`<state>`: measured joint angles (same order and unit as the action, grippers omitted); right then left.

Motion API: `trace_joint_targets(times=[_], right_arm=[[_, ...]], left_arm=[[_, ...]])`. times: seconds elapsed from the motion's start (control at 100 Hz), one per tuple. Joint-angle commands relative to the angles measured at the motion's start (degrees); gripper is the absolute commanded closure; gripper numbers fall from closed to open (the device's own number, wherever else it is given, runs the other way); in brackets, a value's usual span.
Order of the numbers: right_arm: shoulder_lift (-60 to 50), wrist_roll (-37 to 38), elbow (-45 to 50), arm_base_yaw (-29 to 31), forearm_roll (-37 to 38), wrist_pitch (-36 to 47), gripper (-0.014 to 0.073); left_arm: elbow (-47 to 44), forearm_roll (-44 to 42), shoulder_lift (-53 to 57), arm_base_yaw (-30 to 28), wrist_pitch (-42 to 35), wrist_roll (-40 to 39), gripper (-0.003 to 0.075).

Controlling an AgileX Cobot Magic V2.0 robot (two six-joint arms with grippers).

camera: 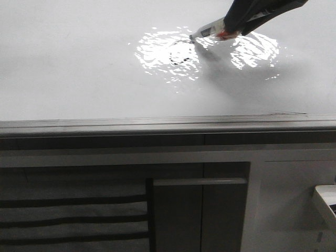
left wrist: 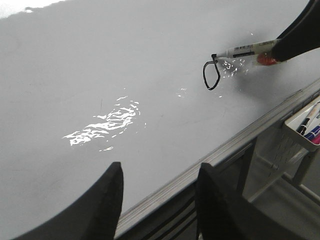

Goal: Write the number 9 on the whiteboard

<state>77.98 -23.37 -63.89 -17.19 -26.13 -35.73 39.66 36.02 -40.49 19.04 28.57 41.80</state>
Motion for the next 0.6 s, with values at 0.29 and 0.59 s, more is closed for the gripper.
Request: trace_joint_targets(times=[0.29, 0.59], right_arm=[[-1.78, -0.08, 7.95, 0.00, -3.57, 1.68, 0.0639], [-8.04, -10.04, 3.52, -0.63, -13.74, -9.39, 0.0639]], left_arm=[[1.45, 1.80, 0.28, -0.21, -3.33, -0.66, 0.0405], [4.36, 1.90, -0.39, 0.07, 1.70, 1.36, 0.0405]])
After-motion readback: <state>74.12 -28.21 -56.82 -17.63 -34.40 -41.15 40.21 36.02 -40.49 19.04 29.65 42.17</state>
